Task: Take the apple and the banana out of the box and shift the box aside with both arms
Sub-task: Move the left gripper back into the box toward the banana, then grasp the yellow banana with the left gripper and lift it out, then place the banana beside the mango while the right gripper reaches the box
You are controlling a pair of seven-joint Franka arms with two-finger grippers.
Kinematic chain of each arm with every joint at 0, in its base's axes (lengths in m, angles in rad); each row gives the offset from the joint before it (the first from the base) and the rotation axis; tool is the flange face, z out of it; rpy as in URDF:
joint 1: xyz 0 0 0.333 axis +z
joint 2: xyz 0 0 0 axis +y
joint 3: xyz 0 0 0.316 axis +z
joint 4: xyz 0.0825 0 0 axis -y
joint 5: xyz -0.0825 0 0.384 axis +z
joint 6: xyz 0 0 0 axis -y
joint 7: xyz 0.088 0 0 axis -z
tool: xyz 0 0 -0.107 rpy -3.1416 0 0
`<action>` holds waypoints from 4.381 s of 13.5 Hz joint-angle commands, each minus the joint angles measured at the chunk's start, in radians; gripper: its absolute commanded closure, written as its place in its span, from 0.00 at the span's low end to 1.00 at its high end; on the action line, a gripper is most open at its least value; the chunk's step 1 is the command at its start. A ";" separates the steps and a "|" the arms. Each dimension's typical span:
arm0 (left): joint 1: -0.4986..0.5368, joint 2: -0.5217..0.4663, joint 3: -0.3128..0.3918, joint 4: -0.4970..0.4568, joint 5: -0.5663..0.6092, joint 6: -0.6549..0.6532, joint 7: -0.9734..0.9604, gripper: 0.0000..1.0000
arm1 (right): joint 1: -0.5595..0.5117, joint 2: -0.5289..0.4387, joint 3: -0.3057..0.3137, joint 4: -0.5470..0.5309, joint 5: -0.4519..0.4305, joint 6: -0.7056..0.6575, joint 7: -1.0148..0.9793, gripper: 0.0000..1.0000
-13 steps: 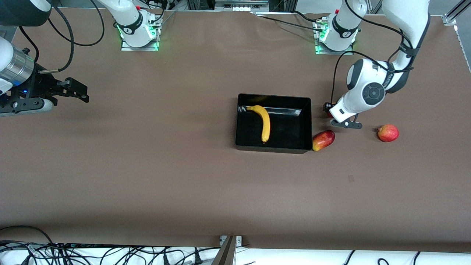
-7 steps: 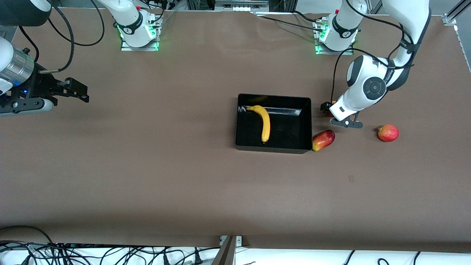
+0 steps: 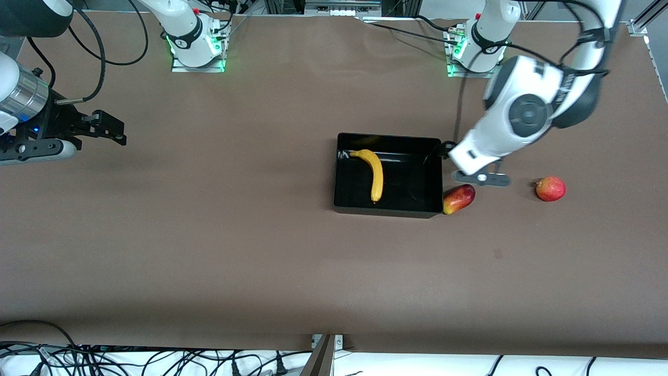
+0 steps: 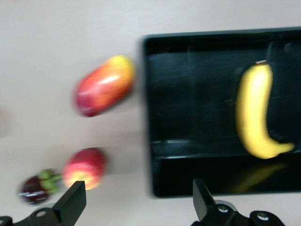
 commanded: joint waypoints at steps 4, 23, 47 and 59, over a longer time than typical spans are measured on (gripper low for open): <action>-0.168 0.288 -0.028 0.086 0.015 0.280 -0.226 0.00 | -0.003 0.001 0.001 0.008 -0.011 0.000 0.004 0.00; -0.179 0.244 -0.020 0.096 0.082 0.233 -0.308 0.91 | 0.009 0.000 0.009 0.009 -0.014 -0.002 -0.002 0.00; 0.448 0.160 -0.112 0.158 0.296 0.010 0.535 0.00 | 0.402 0.257 0.014 -0.006 0.041 0.234 0.415 0.00; 0.191 -0.149 0.161 0.411 0.110 -0.513 0.395 0.00 | 0.707 0.561 0.009 0.009 0.019 0.667 0.967 0.00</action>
